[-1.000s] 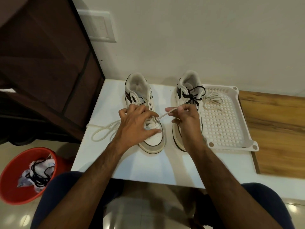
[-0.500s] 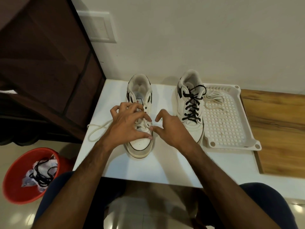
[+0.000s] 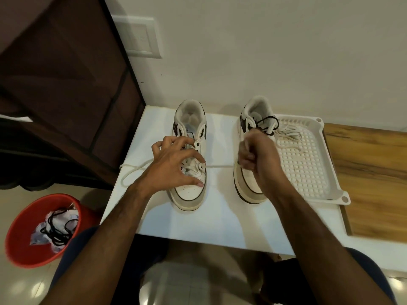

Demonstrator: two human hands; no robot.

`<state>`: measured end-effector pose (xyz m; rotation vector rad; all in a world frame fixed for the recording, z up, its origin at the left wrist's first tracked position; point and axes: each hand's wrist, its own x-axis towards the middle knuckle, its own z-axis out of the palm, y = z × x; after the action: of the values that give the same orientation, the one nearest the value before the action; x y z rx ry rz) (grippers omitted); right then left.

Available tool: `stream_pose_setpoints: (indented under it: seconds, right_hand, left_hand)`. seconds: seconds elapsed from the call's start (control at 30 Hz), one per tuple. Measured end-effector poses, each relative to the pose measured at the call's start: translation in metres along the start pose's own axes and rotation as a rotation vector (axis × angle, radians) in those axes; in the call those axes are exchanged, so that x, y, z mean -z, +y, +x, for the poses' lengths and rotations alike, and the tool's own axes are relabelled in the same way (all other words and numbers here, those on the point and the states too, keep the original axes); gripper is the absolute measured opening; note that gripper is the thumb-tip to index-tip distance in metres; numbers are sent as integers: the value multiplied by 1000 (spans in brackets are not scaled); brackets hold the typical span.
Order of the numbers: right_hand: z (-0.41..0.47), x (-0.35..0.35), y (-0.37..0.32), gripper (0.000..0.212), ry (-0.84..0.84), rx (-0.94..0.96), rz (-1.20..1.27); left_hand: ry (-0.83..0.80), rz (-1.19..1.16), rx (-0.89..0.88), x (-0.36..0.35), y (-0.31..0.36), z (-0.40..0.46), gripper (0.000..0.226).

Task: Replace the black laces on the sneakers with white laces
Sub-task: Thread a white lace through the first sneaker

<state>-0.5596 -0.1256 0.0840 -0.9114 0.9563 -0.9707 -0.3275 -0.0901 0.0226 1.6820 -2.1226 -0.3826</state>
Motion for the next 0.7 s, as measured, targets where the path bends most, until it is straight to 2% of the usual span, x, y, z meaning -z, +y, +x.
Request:
stream_pose_setpoints:
  seconds: [0.07,0.13,0.2,0.3,0.37,0.4,0.47,0.57,0.6,0.63,0.67,0.7]
  right_hand:
    - [-3,-6,19,22,-8,18,-585]
    - [-3,-11,39,29,-75,29,-1011]
    - [1,-16,51,30,-89,62,-1217]
    - [6,-19,54,19,-84,97,-1285]
    - [8,-18,54,17,-135,108,-1240]
    - [8,-15,52,16,-164,119,-1122]
    - [8,-9,40,13,-182,145,-663]
    - [3,2,14,14,-101,143,278]
    - [2,5,9,17,-73,116,427]
    - [1,5,7,20,-31,92,410]
    - [0,4,8,23,29,84,205]
    - [0,2,12,25,75,91,-132]
  left_hand:
    - [-21,-11,3,1,-1,0,60]
    - [-47,-29,15,3,-1,-1,61]
    - [-67,-45,21,4,-1,0,62]
    - [-83,-60,27,5,-1,1,63]
    - [-87,-59,33,5,0,1,63]
    - [-85,-59,33,6,0,1,62]
    - [-81,-65,30,6,0,0,61]
    - [-82,-70,27,7,0,0,61]
    - [-84,-71,29,7,0,0,62]
    - [-87,-71,32,7,0,0,62]
    - [-89,-70,34,7,0,0,62]
    - [-90,-67,35,7,0,0,62]
